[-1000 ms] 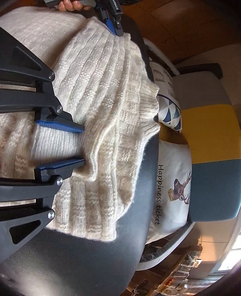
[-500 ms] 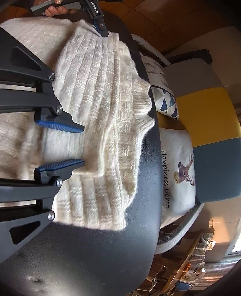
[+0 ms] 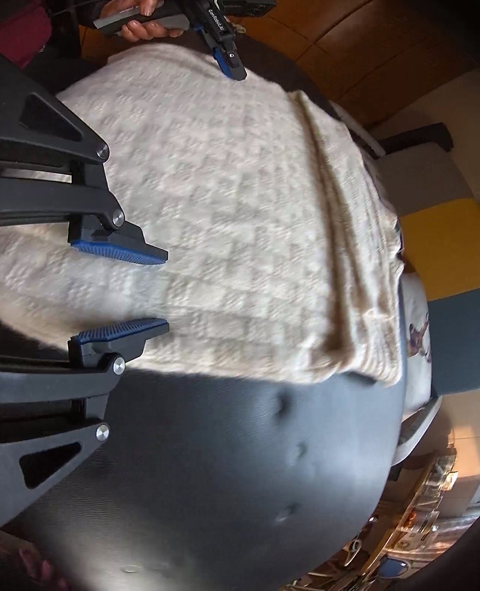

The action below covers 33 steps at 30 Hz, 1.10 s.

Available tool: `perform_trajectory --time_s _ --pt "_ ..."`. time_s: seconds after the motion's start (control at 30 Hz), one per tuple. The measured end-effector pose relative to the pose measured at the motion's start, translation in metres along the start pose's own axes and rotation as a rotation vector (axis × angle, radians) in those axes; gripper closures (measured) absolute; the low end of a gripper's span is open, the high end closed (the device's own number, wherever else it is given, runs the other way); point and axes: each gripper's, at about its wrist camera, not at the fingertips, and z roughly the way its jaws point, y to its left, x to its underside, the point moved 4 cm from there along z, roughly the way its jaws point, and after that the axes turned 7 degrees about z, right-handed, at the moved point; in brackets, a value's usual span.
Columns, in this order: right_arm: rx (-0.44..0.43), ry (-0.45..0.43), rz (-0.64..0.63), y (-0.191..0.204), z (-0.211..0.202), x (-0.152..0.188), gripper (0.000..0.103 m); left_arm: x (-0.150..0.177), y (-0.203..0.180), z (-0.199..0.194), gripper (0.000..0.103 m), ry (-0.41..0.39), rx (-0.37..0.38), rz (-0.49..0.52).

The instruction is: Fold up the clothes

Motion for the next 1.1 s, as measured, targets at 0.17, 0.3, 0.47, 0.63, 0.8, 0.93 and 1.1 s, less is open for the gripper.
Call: perform_trajectory --time_s 0.17,0.3,0.47,0.63,0.8,0.93,1.1 --pt "-0.043 -0.067 -0.005 -0.003 -0.011 0.027 0.072 0.012 -0.008 -0.001 0.046 -0.002 -0.09 0.158" --pt "-0.108 -0.077 0.11 -0.016 -0.019 0.024 0.072 0.007 -0.018 -0.003 0.046 0.028 -0.102 0.187" --pt "-0.264 -0.093 0.249 -0.051 -0.042 0.034 0.069 0.013 0.003 -0.037 0.044 0.002 0.01 0.015" --pt "-0.382 -0.024 0.387 -0.076 -0.033 0.059 0.069 0.038 0.04 -0.064 0.041 0.014 0.028 -0.084" --pt "-0.544 -0.02 0.474 -0.077 -0.021 0.062 0.069 0.062 0.057 -0.072 0.038 0.057 0.041 -0.066" --pt "-0.628 0.025 0.46 -0.058 -0.007 0.055 0.069 0.078 0.06 -0.069 0.035 0.097 0.066 -0.022" --pt "-0.676 0.077 0.446 -0.043 0.006 0.052 0.069 0.085 0.054 -0.074 0.029 0.072 0.108 0.04"
